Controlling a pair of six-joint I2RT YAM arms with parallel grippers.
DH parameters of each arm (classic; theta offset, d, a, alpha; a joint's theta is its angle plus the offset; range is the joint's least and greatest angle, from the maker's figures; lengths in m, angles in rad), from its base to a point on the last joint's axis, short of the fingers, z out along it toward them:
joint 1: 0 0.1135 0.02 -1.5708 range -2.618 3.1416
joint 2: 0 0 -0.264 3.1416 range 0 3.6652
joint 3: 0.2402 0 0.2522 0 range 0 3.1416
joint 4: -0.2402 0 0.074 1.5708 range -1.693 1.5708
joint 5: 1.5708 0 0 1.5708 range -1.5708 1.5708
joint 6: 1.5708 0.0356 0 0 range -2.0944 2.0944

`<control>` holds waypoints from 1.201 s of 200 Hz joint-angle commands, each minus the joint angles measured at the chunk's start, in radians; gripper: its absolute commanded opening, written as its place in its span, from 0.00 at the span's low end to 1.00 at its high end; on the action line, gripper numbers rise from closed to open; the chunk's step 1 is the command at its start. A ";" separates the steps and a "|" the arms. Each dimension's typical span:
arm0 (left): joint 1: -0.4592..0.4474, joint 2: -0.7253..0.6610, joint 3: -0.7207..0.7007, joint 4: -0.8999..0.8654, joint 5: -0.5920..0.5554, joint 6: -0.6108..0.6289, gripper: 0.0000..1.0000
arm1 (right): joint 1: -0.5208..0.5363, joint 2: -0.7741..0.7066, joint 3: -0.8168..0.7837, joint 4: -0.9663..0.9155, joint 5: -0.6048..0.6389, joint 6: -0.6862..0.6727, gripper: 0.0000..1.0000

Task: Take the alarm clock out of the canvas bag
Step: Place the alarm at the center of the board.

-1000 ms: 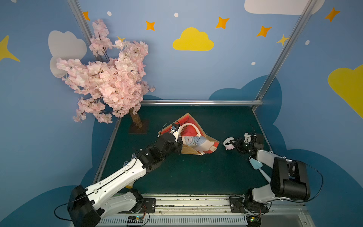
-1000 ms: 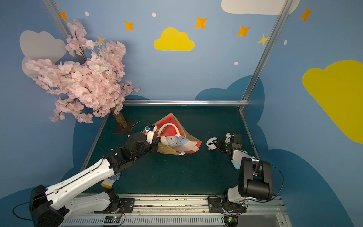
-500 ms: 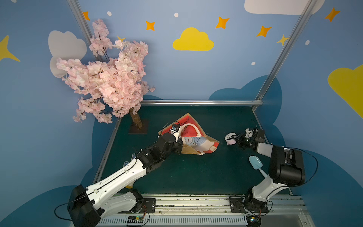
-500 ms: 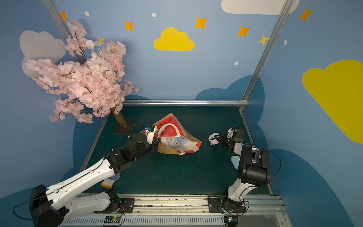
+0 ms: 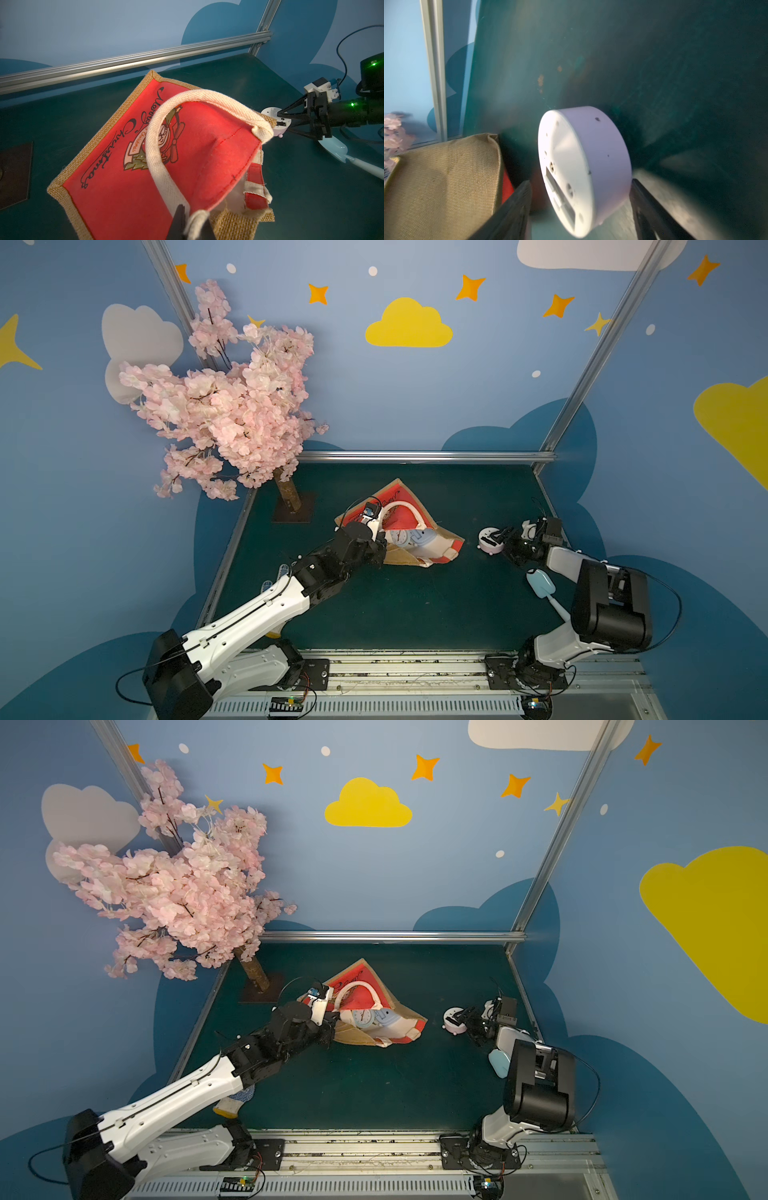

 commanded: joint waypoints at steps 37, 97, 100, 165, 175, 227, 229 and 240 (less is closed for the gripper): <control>0.000 0.018 0.020 -0.003 -0.016 0.003 0.12 | 0.031 -0.190 0.004 -0.196 0.076 -0.054 0.72; 0.006 0.025 0.046 -0.007 -0.037 0.012 0.13 | 0.260 -0.506 -0.144 -0.155 0.024 0.041 0.59; 0.006 0.024 0.047 -0.007 -0.038 0.012 0.13 | 0.274 -0.518 -0.151 -0.148 0.026 0.050 0.59; 0.007 0.088 0.101 0.027 0.019 -0.014 0.14 | 0.533 -0.541 -0.276 0.111 0.126 0.230 0.58; 0.006 0.096 0.109 0.032 0.027 -0.022 0.14 | 0.575 -0.507 -0.260 0.132 0.156 0.221 0.58; -0.002 0.115 0.118 0.056 0.040 -0.045 0.15 | 0.616 -0.318 -0.198 0.254 0.208 0.220 0.59; -0.002 0.116 0.119 0.056 0.040 -0.044 0.15 | 0.617 -0.311 -0.194 0.257 0.209 0.218 0.59; -0.003 0.122 0.123 0.059 0.044 -0.046 0.15 | 0.618 -0.261 -0.174 0.281 0.199 0.210 0.60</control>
